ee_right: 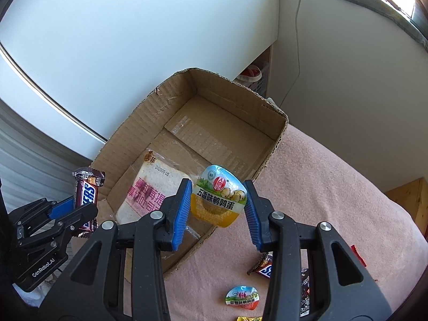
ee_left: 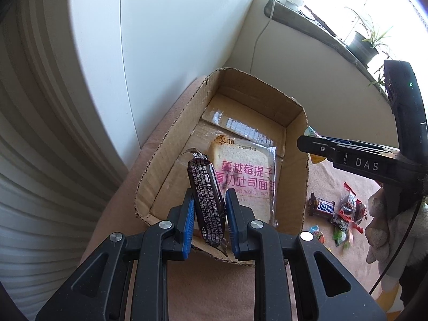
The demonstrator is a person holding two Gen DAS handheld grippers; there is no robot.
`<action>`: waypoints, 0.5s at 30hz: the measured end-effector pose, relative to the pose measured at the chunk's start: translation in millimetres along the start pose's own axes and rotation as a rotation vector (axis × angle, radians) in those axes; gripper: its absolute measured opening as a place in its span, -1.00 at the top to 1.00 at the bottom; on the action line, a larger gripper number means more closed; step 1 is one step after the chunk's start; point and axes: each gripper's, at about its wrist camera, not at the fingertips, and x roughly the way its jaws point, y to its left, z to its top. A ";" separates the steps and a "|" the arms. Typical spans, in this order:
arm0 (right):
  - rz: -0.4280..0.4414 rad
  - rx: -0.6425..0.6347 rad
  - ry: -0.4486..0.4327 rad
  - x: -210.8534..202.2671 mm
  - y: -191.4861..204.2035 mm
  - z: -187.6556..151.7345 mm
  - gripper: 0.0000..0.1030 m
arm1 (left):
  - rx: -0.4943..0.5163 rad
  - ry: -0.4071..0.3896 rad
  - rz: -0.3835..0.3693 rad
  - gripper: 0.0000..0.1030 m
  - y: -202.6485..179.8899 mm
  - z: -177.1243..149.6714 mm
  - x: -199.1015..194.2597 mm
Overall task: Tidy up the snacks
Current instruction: 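Release the Snickers bar and the snack cup into the box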
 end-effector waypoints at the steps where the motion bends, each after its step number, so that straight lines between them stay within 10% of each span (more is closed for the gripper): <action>1: 0.001 -0.001 0.001 3.3 1.3 1.0 0.22 | 0.005 0.000 0.002 0.59 -0.7 0.1 0.5; 15: -0.001 -0.014 -0.025 -6.4 6.6 3.9 -0.36 | 0.001 -0.012 0.008 0.47 -2.7 3.3 -1.1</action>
